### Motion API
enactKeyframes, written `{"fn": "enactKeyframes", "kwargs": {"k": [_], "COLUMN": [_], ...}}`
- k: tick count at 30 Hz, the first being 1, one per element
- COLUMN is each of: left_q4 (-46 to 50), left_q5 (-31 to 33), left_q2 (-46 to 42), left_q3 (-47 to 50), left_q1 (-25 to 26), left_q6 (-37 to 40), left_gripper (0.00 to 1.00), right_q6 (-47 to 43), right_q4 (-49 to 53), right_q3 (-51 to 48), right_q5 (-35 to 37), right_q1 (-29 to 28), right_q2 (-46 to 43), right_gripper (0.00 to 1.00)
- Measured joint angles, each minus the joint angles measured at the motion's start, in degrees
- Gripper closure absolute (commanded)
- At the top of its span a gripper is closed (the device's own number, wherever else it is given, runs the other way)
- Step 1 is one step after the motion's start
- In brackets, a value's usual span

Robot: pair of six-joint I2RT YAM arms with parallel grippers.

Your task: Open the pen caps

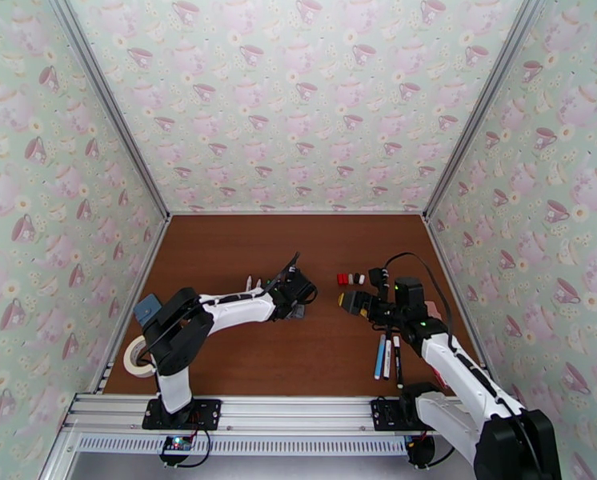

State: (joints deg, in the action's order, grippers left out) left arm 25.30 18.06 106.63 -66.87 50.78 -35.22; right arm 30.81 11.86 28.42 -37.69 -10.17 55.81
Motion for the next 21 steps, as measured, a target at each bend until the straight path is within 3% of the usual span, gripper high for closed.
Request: {"fn": "enactKeyframes", "kwargs": {"k": [10, 21], "left_q4": [0.2, -3.9], "left_q5": [0.9, -3.5], "left_q2": [0.1, 0.2], "left_q3": [0.0, 0.1], "left_q1": [-0.5, -0.9], "left_q6": [-0.4, 0.4], "left_gripper": [0.74, 0.5], "right_q6": [0.0, -0.6], "right_q4": [0.5, 2.2], "right_q3": [0.0, 0.0], "right_q5": [0.4, 1.0], "right_q1": [0.0, 0.0], "right_q2": [-0.4, -0.4], "right_gripper": [0.02, 0.02]}}
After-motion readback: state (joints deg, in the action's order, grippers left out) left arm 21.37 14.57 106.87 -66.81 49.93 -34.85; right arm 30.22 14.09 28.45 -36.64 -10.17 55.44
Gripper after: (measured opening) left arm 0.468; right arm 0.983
